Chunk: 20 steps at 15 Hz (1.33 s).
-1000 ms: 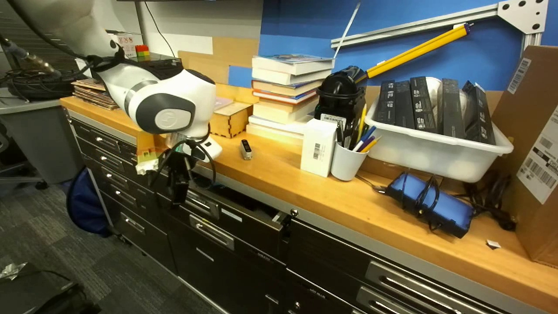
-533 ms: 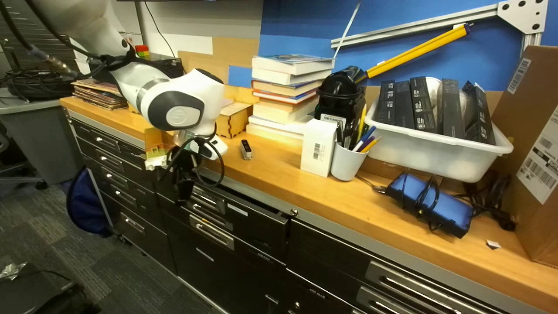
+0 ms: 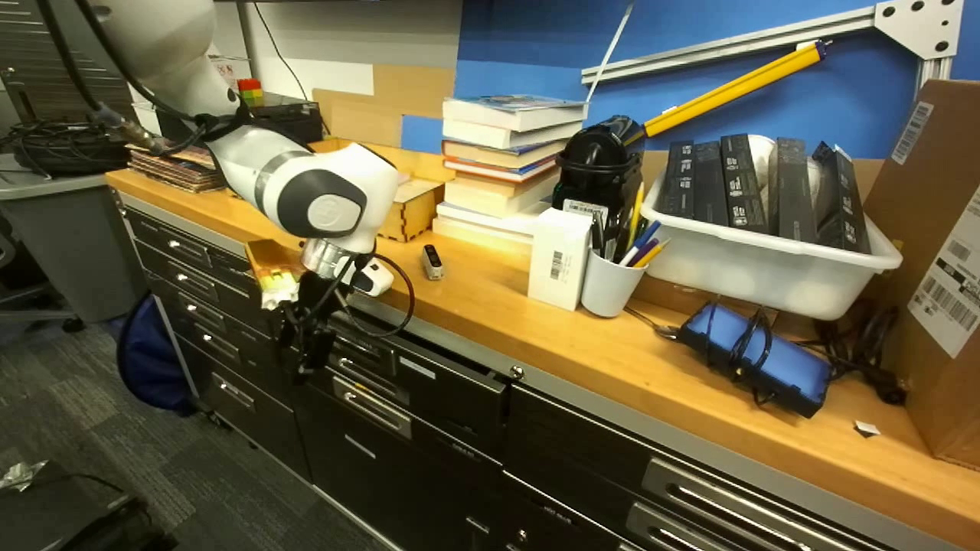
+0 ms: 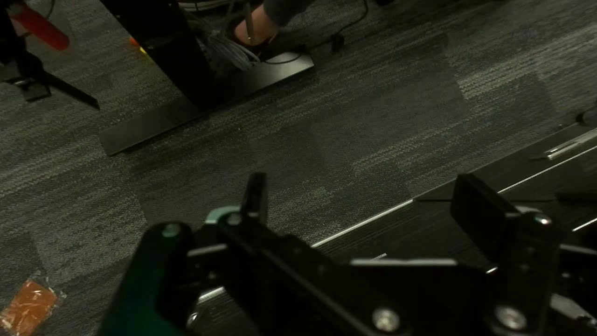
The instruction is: Put the blue object in the drawer and close the drawer
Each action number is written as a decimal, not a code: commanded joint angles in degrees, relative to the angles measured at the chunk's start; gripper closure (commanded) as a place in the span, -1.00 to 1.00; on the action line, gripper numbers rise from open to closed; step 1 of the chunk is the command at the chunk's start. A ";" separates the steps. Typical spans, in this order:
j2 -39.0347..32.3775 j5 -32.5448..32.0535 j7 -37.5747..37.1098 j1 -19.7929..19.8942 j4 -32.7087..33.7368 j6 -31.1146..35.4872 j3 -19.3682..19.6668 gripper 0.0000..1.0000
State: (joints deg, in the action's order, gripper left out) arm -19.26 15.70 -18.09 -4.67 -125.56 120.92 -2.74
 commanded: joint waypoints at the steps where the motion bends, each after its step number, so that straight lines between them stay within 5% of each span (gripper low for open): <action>1: -2.51 -1.69 -6.03 -1.37 1.90 2.34 1.15 -1.00; 15: 0.92 -13.79 -40.10 -7.06 -0.08 11.94 5.37 -1.00; 17: 3.51 -15.10 -41.41 -7.15 -1.48 10.83 4.35 -1.00; 20: 13.99 -16.17 -33.87 -6.49 -6.69 7.91 1.85 -1.00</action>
State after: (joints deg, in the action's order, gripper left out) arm -15.90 2.14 -55.72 -11.28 -127.34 130.14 0.61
